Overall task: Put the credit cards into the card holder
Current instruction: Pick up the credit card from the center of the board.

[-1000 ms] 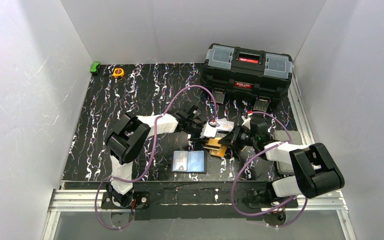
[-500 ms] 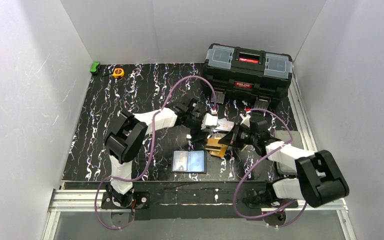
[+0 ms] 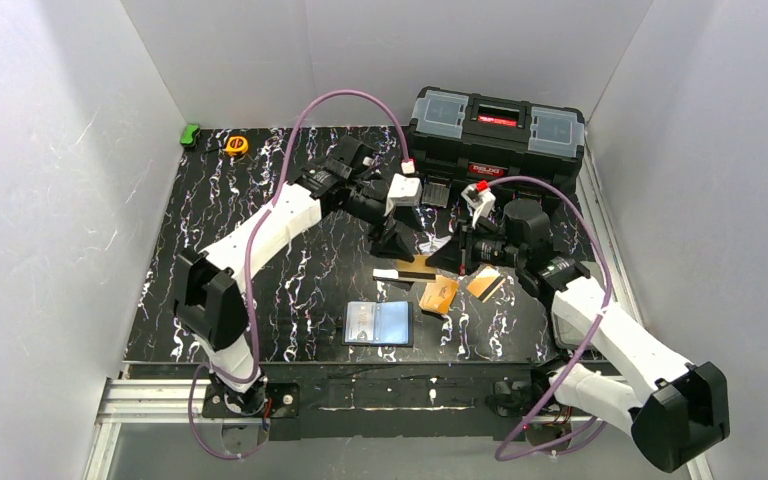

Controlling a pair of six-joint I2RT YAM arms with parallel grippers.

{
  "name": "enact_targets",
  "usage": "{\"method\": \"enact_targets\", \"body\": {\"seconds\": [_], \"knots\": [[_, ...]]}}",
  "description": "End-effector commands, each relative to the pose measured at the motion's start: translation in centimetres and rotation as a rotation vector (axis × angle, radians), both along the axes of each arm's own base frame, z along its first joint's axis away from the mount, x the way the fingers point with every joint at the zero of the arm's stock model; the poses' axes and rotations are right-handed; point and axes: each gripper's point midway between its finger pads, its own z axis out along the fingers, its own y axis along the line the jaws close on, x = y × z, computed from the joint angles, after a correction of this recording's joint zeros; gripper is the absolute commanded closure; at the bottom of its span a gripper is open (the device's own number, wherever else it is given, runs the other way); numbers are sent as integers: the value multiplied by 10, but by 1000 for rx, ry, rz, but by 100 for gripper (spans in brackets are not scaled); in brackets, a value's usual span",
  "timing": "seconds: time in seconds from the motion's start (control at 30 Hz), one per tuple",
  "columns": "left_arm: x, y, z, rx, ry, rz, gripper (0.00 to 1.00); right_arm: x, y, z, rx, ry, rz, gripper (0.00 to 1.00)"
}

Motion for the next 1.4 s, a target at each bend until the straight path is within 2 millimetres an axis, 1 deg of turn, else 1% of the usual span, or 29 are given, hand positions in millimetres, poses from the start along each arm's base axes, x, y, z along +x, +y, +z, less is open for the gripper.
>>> {"method": "enact_targets", "body": {"seconds": [0.0, 0.13, 0.27, 0.33, 0.47, 0.57, 0.6, 0.63, 0.77, 0.83, 0.93, 1.03, 1.1, 1.2, 1.27, 1.33, 1.37], "knots": [[-57, 25, 25, 11, 118, -88, 29, -25, 12, 43, -54, -120, 145, 99], [-71, 38, 29, 20, 78, -80, 33, -34, 19, 71, -58, -166, 183, 99], [-79, 49, 33, 33, 41, -65, 43, -43, 27, 92, -71, -209, 236, 99], [-83, 52, 38, 31, 24, -63, 50, -49, 32, 97, -92, -212, 271, 99], [-89, 56, 49, 13, 13, -59, 51, -61, 43, 106, -132, -233, 335, 99], [-94, 58, 56, 3, 11, -56, 51, -66, 47, 106, -159, -236, 360, 99], [-95, 60, 58, 1, 8, -55, 53, -68, 48, 107, -166, -239, 367, 99], [-97, 61, 58, 1, 9, -56, 55, -69, 50, 108, -170, -243, 373, 99], [-104, 65, 57, 5, 21, -62, 72, -72, 54, 115, -181, -260, 388, 99], [-107, 65, 54, 8, 45, -63, 80, -74, 56, 121, -176, -278, 391, 99], [-114, 66, 51, 19, 90, -64, 88, -75, 62, 129, -169, -305, 392, 99], [-122, 68, 47, 27, 113, -64, 100, -77, 69, 139, -154, -345, 389, 99], [-120, 66, 47, 26, 134, -31, 100, -78, 72, 143, -145, -363, 388, 99], [-119, 64, 52, 6, 153, 9, 100, -80, 74, 148, -129, -381, 384, 91], [-116, 61, 59, -10, 186, 62, 100, -80, 73, 151, -114, -390, 366, 85], [-112, 60, 66, -35, 195, 104, 100, -78, 69, 155, -103, -410, 340, 82], [-110, 59, 69, -45, 206, 128, 100, -76, 67, 160, -92, -426, 315, 77]]}}
